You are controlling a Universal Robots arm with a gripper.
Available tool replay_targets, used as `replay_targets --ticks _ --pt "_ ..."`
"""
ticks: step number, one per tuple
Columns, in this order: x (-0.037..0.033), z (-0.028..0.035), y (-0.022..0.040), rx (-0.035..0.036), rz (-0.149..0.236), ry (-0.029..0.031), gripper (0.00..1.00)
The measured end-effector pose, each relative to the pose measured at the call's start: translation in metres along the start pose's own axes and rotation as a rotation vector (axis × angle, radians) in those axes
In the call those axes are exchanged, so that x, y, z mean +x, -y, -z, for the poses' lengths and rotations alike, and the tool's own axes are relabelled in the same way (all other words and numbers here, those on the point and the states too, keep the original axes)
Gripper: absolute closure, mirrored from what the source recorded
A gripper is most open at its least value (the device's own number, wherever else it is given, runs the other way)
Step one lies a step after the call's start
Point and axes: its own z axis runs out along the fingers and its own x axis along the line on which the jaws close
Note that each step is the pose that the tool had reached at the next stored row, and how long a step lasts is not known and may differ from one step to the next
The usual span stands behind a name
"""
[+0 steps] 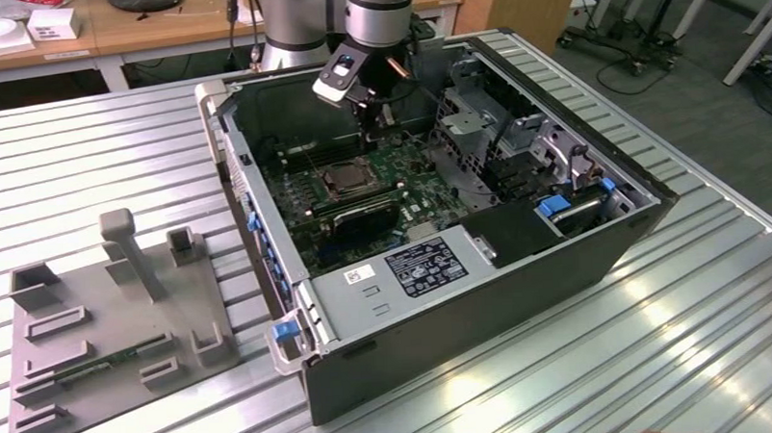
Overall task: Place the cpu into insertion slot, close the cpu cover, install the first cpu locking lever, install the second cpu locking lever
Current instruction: 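Close the cpu cover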
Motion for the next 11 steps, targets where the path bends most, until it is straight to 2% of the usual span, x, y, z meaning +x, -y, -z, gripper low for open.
replay_targets --ticks 8,11 --pt "-0.0006 -0.0012 0.0136 0.0001 0.0 0.0001 0.9" --pt "-0.0006 -0.0013 0.0143 0.0001 0.0 0.0002 0.9"
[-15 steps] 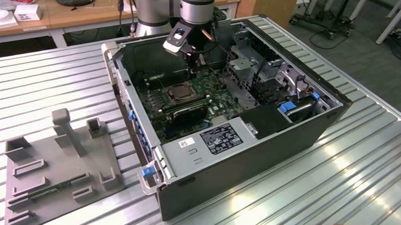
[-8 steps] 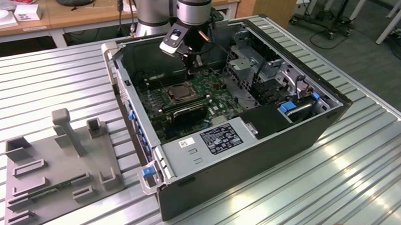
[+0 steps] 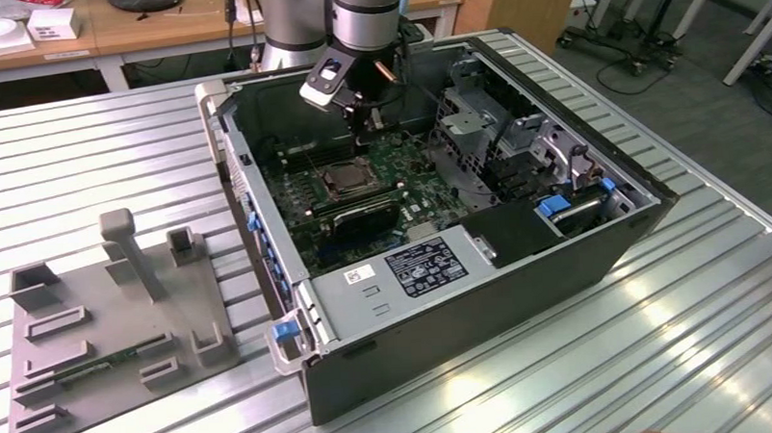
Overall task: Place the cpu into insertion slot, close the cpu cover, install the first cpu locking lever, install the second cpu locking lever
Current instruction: 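Close the cpu cover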
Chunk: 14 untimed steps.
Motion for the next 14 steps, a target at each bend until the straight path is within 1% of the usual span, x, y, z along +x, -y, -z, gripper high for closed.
replay_targets --ticks 12,14 --pt "0.0 -0.0001 0.0001 -0.0001 0.0 -0.0002 0.9" --pt "0.0 -0.0001 0.0001 -0.0001 0.005 -0.0002 0.9"
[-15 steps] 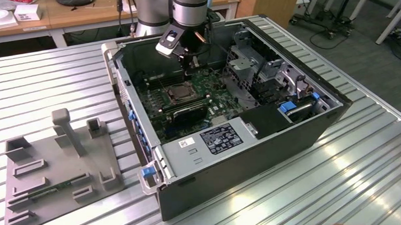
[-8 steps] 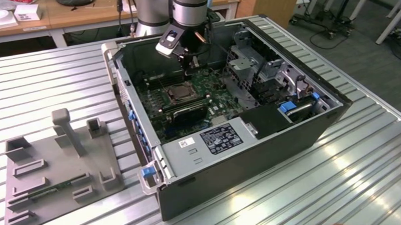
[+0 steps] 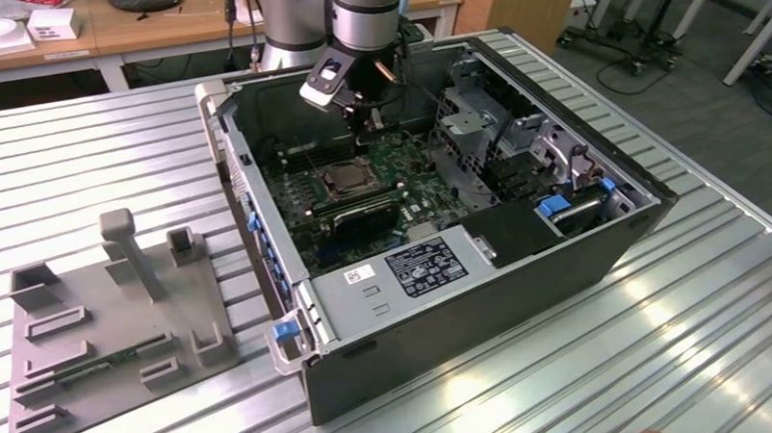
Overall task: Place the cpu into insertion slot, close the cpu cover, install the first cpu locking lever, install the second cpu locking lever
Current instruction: 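Close the cpu cover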
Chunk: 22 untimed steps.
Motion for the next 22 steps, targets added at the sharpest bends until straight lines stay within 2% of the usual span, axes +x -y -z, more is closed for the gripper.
replay_targets --ticks 4,22 --pt "0.0 0.0 0.0 -0.0001 0.046 0.0007 0.9" --pt "0.0 -0.0004 0.0001 -0.0007 0.372 0.0001 0.9"
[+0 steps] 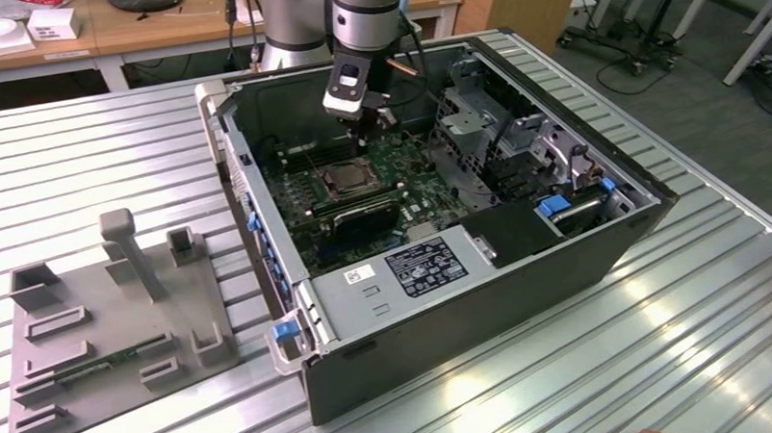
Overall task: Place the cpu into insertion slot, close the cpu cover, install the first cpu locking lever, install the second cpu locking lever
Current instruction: 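Close the cpu cover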
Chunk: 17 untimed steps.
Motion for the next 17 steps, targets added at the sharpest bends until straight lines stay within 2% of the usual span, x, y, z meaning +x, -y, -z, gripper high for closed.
replay_targets --ticks 8,17 --pt "0.0 -0.0003 0.0 -0.0011 0.139 -0.0023 0.9" --pt "0.0 -0.0006 0.0 -0.0021 0.263 -0.0045 0.9"
